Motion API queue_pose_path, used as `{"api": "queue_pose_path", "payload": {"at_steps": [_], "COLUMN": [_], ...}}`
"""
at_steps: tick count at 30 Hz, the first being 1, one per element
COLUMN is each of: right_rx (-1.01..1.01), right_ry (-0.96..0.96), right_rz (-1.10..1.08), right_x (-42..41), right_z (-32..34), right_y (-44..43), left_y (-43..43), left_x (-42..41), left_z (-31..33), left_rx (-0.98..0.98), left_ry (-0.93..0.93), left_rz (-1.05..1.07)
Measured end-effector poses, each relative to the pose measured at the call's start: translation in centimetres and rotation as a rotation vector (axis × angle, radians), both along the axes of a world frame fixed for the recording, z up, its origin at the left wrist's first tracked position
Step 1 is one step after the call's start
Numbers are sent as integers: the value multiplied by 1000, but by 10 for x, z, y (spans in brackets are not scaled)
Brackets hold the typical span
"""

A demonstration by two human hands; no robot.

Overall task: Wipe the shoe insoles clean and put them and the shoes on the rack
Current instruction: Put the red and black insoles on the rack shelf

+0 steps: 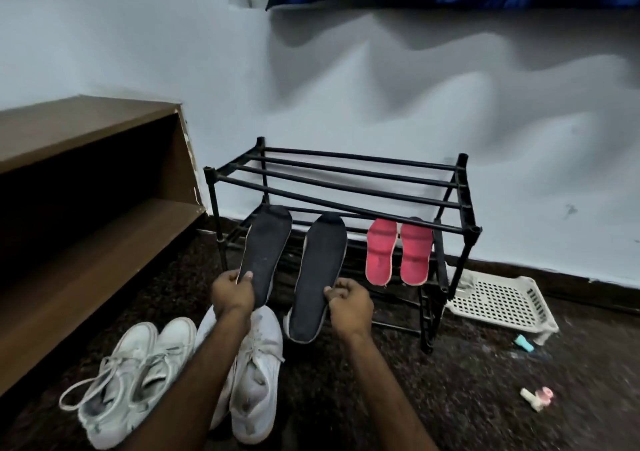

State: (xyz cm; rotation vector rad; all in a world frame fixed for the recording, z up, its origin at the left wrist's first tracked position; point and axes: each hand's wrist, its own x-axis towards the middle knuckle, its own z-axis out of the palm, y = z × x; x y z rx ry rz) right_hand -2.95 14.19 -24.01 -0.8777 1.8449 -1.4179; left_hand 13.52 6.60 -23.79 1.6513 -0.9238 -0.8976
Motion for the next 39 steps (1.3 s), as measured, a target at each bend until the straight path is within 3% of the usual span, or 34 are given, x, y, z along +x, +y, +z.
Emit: {"api": "queue_pose_path", "payload": {"at_steps": [7,13,39], "right_rx": [65,129,144], "right_ry": [67,58,94], "right_rz": [3,-61,-195], "right_x": [-25,-33,-43], "right_z": [6,-21,-32], "right_y": [-114,-167,-187], "left_y": [-104,-144,-163], "left_x": [-21,-38,-34], "left_z": [-6,-27,-42], "left_rx": [21,45,155], "left_ry": [93,55,-485], "left_rz": [-70,-98,-173]}}
